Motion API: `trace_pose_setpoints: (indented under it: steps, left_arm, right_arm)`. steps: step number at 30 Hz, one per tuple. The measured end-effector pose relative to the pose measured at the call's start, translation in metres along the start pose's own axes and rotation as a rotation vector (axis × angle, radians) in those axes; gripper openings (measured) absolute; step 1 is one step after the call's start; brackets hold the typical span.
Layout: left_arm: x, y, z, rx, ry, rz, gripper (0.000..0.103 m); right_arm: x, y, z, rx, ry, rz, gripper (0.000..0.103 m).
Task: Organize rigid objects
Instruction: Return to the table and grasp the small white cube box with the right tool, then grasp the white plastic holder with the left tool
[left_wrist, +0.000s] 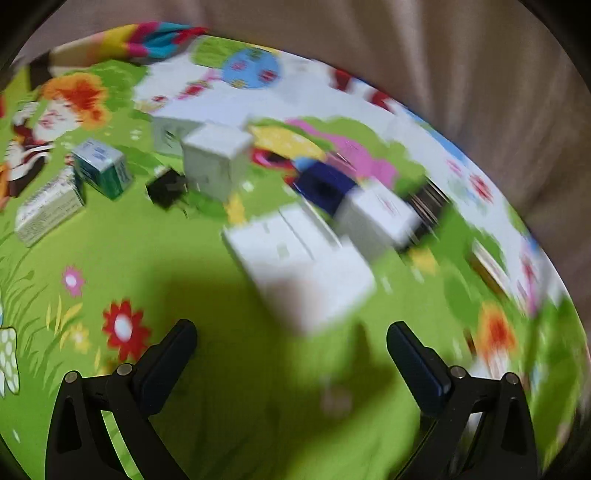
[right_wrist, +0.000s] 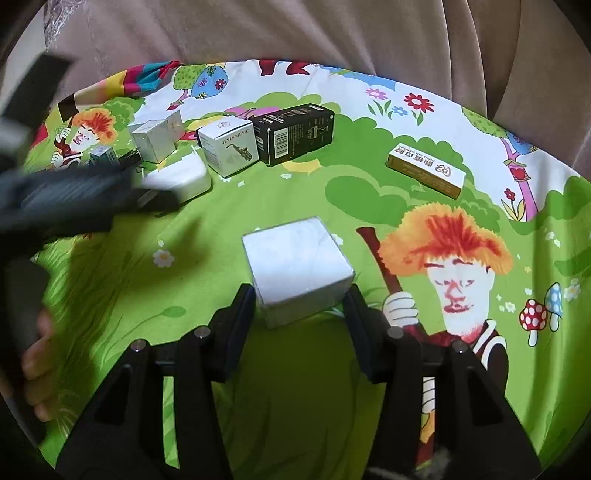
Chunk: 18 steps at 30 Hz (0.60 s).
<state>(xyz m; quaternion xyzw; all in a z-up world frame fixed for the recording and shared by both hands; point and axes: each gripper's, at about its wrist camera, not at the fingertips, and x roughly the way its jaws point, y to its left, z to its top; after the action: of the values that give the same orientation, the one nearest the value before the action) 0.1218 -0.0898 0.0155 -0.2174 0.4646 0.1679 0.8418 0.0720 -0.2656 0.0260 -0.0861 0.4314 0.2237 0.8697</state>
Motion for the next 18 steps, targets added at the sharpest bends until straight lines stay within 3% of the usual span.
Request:
trace_pose_setpoints:
  steps: [3,5,7,9,10,11,13,16,18]
  left_arm:
    - [0.018,-0.015,0.017,-0.022,-0.023,0.110,0.103]
    - [0.031,-0.028,0.020,0.104,0.003,0.197,0.103]
    - [0.027,-0.023,0.014,0.205,-0.011,0.150,0.103]
    - [0.017,-0.001,0.008,0.218,-0.026,0.128,0.102]
    - [0.009,0.014,0.003,0.256,-0.036,0.106,0.095]
    - [0.002,0.025,0.000,0.292,-0.048,0.081,0.080]
    - [-0.015,0.055,-0.009,0.346,-0.045,0.023,0.069]
    - [-0.027,0.076,-0.016,0.453,0.002,-0.076,0.071]
    - [-0.031,0.089,-0.020,0.466,0.013,-0.096,0.087]
  right_arm:
    - [0.001,0.002,0.000,-0.003,0.001,-0.005,0.055]
    - [0.001,0.000,0.000,0.010,0.000,0.009,0.055]
    - [0.000,-0.001,-0.001,0.023,-0.003,0.020,0.055]
    - [-0.001,-0.003,-0.001,0.037,-0.006,0.035,0.055]
    - [-0.002,-0.004,-0.002,0.042,-0.007,0.041,0.055]
    - [-0.002,-0.005,-0.002,0.050,-0.009,0.046,0.055]
    - [-0.003,-0.006,-0.002,0.057,-0.010,0.045,0.054]
    - [-0.002,0.000,-0.001,0.035,-0.004,0.017,0.054]
    - [-0.001,0.004,-0.001,0.015,0.001,-0.006,0.055]
